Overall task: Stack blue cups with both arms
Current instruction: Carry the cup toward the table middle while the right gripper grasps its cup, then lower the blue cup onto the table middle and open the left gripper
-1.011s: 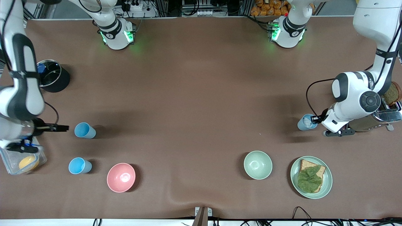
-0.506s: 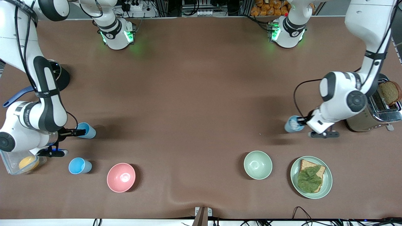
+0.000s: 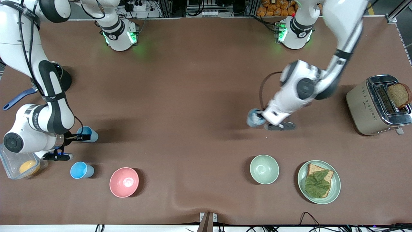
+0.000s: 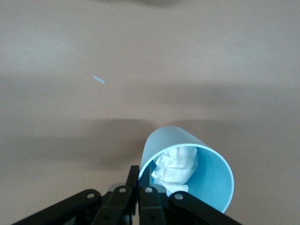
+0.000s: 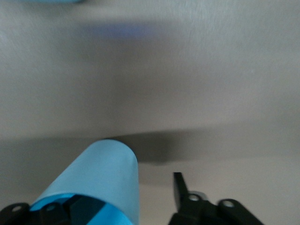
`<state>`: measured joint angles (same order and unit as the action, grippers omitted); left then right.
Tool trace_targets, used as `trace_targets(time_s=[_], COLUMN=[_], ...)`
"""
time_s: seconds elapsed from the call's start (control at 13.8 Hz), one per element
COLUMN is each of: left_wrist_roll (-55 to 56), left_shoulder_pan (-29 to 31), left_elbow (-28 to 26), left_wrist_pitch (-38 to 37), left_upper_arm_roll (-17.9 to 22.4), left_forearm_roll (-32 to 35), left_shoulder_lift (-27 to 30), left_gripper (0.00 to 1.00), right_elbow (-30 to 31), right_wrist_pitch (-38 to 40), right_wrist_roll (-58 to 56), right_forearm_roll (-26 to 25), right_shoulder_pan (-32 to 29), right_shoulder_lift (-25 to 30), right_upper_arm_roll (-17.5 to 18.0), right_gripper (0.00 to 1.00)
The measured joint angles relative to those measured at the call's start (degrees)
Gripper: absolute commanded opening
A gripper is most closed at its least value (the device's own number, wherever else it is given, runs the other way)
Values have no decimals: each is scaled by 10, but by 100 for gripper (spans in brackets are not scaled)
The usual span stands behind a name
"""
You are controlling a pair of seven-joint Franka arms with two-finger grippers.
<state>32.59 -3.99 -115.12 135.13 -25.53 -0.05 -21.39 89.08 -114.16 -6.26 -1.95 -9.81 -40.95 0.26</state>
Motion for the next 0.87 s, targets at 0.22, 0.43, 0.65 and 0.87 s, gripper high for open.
trace_targets(time_s=[0.22, 0.43, 0.65, 0.87], left_wrist_roll=[143, 223, 278, 308], left_shoulder_pan=[-96, -157, -195, -225], left_elbow=[28, 63, 100, 117], left_wrist_pitch=[0, 0, 0, 0], left_upper_arm_roll=[0, 3, 4, 6], left_forearm_roll=[0, 7, 24, 27], left_shoulder_lift=[-13, -48, -95, -120], left_gripper=[0, 0, 0, 0], right_elbow=[-5, -7, -7, -12], right_wrist_pitch=[-8, -12, -16, -3], right_wrist_roll=[0, 0, -16, -21], right_forearm_roll=[3, -2, -3, -3], right_shoulder_pan=[0, -9, -21, -21], right_shoulder_lift=[3, -1, -4, 1], right_upper_arm_roll=[3, -2, -4, -4], right_gripper=[0, 0, 0, 0])
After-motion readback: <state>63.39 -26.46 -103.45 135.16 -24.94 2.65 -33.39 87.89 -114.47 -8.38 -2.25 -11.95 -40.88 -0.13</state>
